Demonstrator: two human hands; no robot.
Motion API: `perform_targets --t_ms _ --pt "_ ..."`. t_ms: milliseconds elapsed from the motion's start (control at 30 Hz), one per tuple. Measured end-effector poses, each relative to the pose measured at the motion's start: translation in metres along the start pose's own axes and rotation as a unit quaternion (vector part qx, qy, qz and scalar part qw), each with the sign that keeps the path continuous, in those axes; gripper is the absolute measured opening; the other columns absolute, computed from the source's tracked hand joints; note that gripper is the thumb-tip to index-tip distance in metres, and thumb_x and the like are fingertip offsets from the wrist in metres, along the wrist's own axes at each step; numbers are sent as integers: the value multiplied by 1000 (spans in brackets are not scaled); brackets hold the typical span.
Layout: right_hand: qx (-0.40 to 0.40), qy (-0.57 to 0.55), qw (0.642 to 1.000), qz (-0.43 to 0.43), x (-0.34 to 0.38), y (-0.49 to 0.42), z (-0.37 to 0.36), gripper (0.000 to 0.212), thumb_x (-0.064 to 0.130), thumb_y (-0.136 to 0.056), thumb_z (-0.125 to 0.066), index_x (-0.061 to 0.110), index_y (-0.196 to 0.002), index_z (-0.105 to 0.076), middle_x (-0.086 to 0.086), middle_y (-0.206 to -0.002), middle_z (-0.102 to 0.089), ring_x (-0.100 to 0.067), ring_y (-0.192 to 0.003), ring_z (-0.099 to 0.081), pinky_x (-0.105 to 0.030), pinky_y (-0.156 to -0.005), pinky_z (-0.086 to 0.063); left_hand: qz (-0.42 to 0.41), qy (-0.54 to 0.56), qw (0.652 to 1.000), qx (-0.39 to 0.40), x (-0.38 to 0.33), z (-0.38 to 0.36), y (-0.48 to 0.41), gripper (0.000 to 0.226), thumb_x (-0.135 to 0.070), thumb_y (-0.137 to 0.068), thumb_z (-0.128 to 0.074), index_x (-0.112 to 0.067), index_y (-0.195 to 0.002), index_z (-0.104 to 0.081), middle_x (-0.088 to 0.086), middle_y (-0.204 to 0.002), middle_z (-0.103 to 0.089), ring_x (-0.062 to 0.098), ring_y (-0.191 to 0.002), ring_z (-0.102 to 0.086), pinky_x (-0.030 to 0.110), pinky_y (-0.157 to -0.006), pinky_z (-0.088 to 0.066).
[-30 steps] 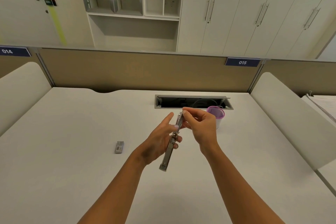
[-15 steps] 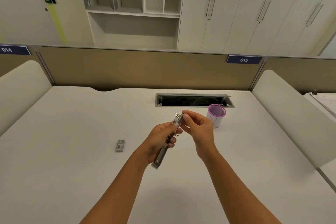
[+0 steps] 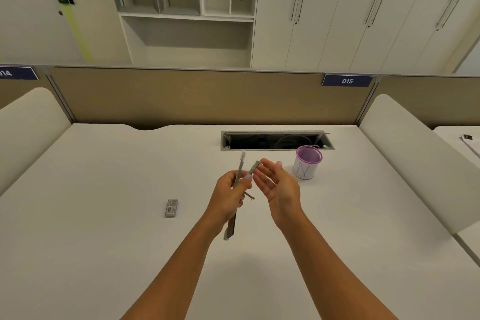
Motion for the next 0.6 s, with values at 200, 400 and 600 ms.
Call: perform_targets --t_ms 200,400,600 --pt "14 -223 961 -162 -19 -9 9 71 57 -99 -18 7 -117 -66 -11 -119 -70 -29 -116 -61 -44 -95 -47 -127 -262 954 65 20 -12 6 8 -27 -95 -54 -24 -97 -48 -10 -88 -52 13 -78 -56 18 -69 -47" --pt "48 -295 939 -170 -24 -12 19 78 63 -96 -16 8 -120 -65 -13 -124 -67 -30 -121 -59 -42 -108 -40 -167 -234 957 46 29 -16 6 10 -26 -93 -58 -19 -89 -53 -7 -81 -52 13 -72 -54 17 -65 -49" --pt "76 -286 943 -154 -23 -16 21 79 64 -96 -14 10 -121 -66 -10 -129 -65 -29 -126 -55 -42 -107 -40 -140 -211 966 55 33 -19 4 7 -26 -92 -60 -20 -94 -58 -7 -82 -58 12 -74 -58 16 -66 -50"
Point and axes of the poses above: each hand's wrist, its own y-axis away from the middle knuckle, its own z-axis out of the back of the hand, x = y × z, the point moved 1 cm from there along -y, towards the middle knuckle
